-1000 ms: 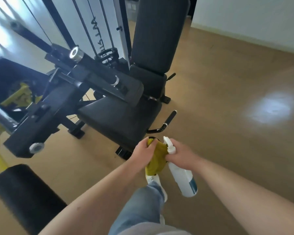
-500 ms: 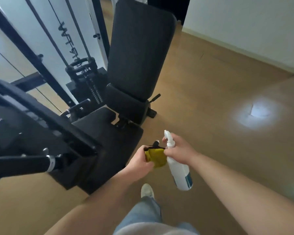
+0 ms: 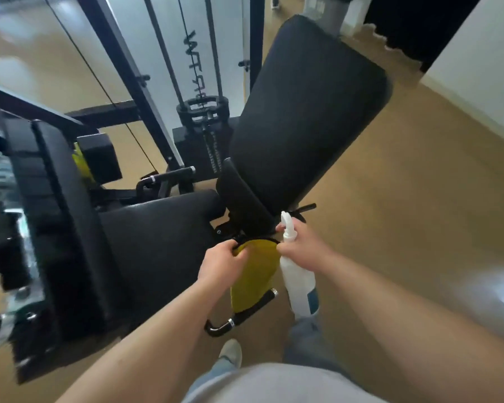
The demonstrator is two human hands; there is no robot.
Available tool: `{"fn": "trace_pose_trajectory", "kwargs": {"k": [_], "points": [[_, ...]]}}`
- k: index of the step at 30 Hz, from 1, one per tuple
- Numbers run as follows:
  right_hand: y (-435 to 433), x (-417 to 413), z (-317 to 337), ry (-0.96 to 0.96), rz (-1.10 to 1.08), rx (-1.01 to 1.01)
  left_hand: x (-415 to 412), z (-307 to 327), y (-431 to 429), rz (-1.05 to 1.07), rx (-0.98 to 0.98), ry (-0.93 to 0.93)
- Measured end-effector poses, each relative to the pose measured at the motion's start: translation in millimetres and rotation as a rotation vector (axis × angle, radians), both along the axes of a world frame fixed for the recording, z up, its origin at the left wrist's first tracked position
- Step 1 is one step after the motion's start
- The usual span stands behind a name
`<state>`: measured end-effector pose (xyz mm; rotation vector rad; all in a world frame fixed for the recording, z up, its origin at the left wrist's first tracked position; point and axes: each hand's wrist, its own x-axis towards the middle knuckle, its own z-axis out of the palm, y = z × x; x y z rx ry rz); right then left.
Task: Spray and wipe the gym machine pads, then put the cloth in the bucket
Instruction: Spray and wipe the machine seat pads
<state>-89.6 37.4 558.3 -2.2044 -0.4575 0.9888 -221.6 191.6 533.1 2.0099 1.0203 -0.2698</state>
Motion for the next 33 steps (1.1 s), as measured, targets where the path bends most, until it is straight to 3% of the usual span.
{"fn": "trace_pose_trajectory", "kwargs": {"k": [3,9,11,14,17,21,24,28,33], "points": [[17,38,3,0.029,0.174,-0.012,21,-1,5,0.235,0.081,-0.013],[65,75,21,0.119,0.471,-0.03,44,-4,-15,0.855,0.037,-0.099],[82,73,26,0.176,0.551,-0.022,50,-4,-23,1.135,-0.038,-0.14],[104,62,31,0.236,0.647,-0.036,56,-5,-18,1.525,-0.372,-0.242],[125,49,37,0.259,0.697,-0.057,57,1,-9,1.627,-0.683,-0.381],[140,41,44,0.283,0.742,-0.073,54,-3,3,1.53,-0.892,-0.645],[153,45,44,0.287,0.744,-0.085,47,3,17,1.461,-1.047,-0.701],[167,51,38,0.272,0.675,-0.103,40,-3,34,1.4,-0.798,-0.648],[179,59,11,0.207,0.62,-0.157,22,-7,60,1.088,-0.021,-0.352]]}}
